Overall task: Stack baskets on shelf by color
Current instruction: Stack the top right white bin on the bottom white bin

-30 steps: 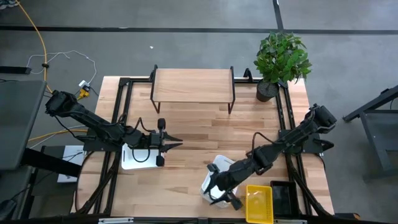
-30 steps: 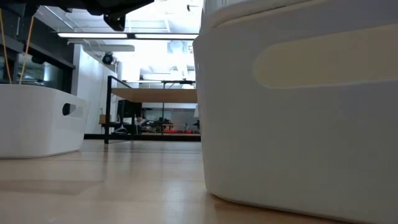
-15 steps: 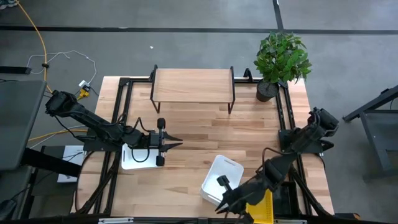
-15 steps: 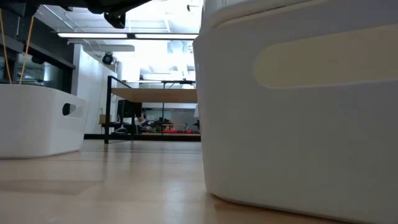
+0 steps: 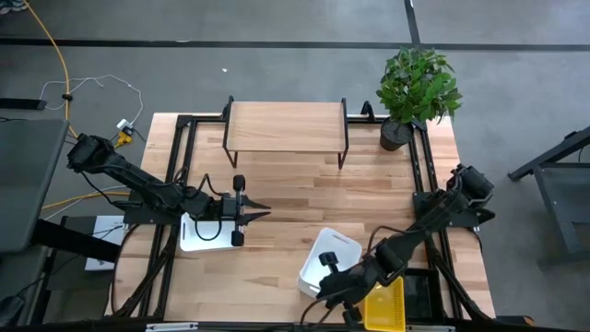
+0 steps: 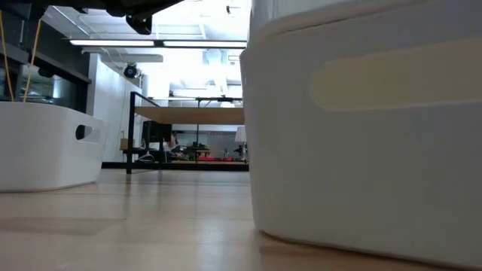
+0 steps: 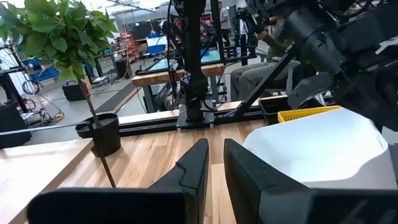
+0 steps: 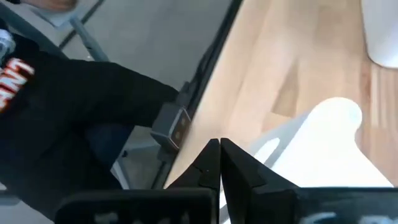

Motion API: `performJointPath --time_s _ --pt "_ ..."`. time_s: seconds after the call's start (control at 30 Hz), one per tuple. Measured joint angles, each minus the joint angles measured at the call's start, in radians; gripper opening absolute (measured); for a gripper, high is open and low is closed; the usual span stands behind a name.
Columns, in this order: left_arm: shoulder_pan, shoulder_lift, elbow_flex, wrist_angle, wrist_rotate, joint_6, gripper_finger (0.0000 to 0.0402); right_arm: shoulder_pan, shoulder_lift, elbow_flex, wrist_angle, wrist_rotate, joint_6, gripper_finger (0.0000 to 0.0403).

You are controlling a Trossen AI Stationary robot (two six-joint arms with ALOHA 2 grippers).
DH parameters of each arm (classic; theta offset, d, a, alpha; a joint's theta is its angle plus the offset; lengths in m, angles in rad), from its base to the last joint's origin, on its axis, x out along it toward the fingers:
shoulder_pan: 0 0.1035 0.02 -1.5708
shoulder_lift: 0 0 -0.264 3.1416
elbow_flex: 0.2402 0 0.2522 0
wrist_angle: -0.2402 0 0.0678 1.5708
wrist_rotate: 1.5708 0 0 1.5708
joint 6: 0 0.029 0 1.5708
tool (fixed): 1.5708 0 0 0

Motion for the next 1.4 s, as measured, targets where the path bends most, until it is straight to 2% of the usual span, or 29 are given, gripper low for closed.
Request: performJointPath --time_s 0.63,1.03,1.27,1.4 --pt "0.000 0.000 0.000 -0.001 0.000 0.000 0.0042 -0.023 -0.003 0.001 -0.146 0.018 0.064 0.0000" --pt "0.000 0.000 0.000 -0.002 0.000 -0.008 0.0042 -0.049 0.010 -0.012 -0.422 0.009 0.179 0.0000" --pt "0.000 0.000 0.000 -0.002 0.000 -0.008 0.0042 -0.047 -0.019 -0.008 -0.380 -0.063 0.161 0.0000" --pt "0.000 0.000 0.000 -0.002 0.001 -0.009 0.0042 -0.031 -0.098 -0.006 -0.396 -0.027 0.154 0.0000"
